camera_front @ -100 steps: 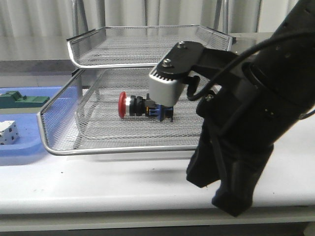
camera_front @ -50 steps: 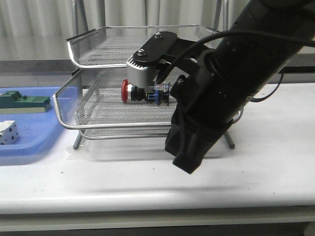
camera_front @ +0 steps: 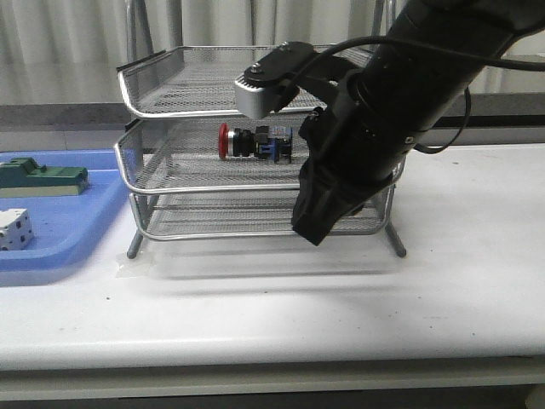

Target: Place button on rack with both arms

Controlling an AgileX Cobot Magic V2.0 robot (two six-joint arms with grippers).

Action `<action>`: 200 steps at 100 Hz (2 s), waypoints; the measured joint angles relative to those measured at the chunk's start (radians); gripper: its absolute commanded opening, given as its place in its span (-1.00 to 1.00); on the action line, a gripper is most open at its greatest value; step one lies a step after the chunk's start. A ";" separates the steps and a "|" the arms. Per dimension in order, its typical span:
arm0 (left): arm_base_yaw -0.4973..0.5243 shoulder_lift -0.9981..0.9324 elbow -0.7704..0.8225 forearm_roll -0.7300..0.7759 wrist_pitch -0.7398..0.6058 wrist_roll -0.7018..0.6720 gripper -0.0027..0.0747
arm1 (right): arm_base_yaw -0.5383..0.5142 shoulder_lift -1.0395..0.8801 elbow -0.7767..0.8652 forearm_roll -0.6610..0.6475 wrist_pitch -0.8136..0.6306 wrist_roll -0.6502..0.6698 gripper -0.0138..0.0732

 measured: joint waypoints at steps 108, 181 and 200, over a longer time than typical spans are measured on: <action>0.000 0.000 0.000 0.000 0.000 0.000 -0.98 | -0.192 -0.547 0.097 -0.097 0.273 0.391 -0.82; 0.000 0.000 0.000 0.000 0.000 0.000 -0.98 | -0.439 -1.279 0.460 -0.317 0.413 0.711 -0.82; 0.000 0.000 0.000 0.000 0.000 0.000 -0.98 | -0.444 -1.429 0.493 -0.317 0.467 0.713 -0.82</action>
